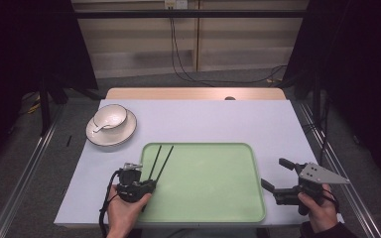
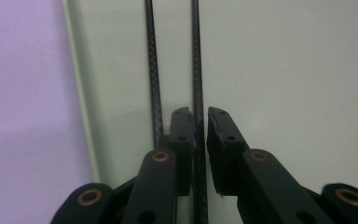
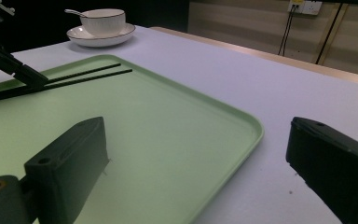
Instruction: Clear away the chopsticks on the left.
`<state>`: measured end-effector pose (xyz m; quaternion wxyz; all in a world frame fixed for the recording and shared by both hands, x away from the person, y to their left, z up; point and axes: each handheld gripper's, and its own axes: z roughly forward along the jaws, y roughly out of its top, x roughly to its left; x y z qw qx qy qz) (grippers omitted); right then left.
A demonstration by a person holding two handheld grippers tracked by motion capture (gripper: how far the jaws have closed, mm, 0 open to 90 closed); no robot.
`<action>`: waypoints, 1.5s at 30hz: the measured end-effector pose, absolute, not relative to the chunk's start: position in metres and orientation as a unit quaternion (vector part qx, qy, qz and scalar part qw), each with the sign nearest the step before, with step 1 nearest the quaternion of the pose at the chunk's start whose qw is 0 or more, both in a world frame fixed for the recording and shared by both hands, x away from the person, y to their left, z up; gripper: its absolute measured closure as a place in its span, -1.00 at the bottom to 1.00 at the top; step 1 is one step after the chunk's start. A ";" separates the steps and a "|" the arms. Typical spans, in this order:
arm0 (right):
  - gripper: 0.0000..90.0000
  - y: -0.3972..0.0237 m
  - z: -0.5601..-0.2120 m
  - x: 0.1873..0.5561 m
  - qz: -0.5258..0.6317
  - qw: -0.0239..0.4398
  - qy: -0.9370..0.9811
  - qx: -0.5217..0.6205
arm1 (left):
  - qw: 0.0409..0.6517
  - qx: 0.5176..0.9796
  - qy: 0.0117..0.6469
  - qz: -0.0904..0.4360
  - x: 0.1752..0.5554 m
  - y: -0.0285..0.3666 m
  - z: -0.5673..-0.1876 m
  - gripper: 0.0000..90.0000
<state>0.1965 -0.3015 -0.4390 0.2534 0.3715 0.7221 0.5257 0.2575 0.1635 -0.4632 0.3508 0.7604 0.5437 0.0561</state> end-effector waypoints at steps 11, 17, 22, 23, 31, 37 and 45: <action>-0.89 -0.302 -0.439 0.197 0.530 0.255 0.719 0.370 | 0.448 0.769 0.447 0.093 0.254 0.171 -0.443 -0.19; -0.90 -0.303 -0.439 0.197 0.530 0.256 0.717 0.374 | 0.498 0.754 0.404 0.144 0.249 0.193 -0.425 -0.76; -0.90 -0.303 -0.439 0.197 0.529 0.256 0.716 0.377 | 0.503 0.760 0.375 0.174 0.243 0.217 -0.423 -0.93; -0.90 -0.303 -0.439 0.196 0.528 0.259 0.714 0.379 | 0.506 0.757 0.375 0.174 0.242 0.223 -0.423 -0.93; -0.90 -0.304 -0.438 0.196 0.529 0.260 0.713 0.380 | 0.509 0.734 0.400 0.207 0.230 0.266 -0.415 -0.94; -0.90 -0.304 -0.439 0.197 0.529 0.260 0.712 0.381 | 0.526 0.693 0.429 0.240 0.221 0.292 -0.414 -0.94; -0.92 -0.306 -0.439 0.196 0.529 0.266 0.706 0.389 | 0.541 0.667 0.448 0.248 0.205 0.308 -0.431 -0.94</action>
